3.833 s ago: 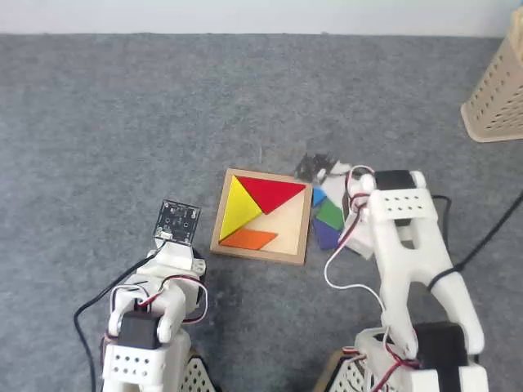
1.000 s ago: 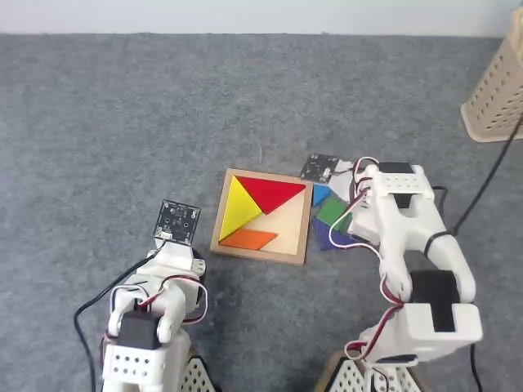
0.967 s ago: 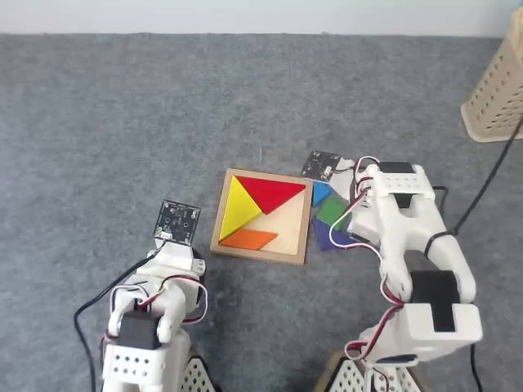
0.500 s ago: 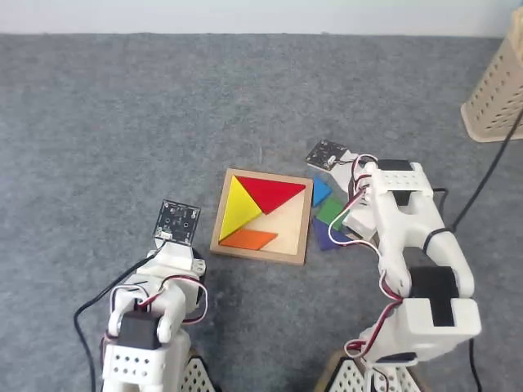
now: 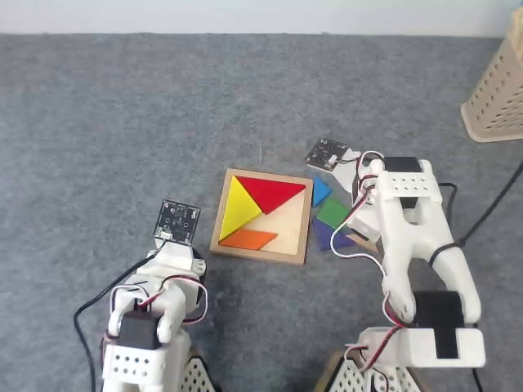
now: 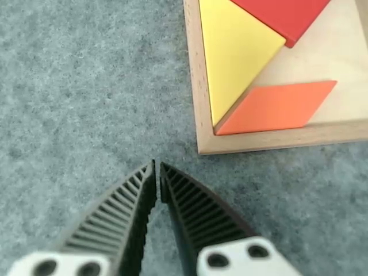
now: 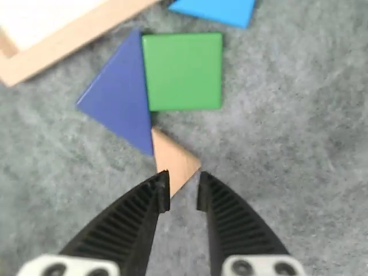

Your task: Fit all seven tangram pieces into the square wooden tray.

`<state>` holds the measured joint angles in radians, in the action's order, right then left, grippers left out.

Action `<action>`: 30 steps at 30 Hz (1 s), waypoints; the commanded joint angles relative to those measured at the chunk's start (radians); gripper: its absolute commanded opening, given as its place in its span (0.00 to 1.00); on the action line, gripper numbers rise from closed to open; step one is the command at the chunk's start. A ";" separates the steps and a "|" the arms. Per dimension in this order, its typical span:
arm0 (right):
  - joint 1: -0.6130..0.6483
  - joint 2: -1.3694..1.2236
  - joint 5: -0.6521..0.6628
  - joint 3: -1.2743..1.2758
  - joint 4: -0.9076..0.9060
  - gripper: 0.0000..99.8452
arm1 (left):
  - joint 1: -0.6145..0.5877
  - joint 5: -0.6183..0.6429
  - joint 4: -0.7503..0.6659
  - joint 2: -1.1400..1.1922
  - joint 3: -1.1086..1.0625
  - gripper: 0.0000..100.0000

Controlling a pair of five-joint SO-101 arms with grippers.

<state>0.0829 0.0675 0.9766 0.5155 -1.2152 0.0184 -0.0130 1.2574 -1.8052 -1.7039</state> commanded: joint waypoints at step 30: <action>0.004 -0.119 0.100 -0.026 0.073 0.19 | -0.002 0.009 0.006 -0.020 0.019 0.01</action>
<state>0.0859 -0.0829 1.0902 0.5386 -1.1538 0.0169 -0.0130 1.2574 -1.8052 -1.7039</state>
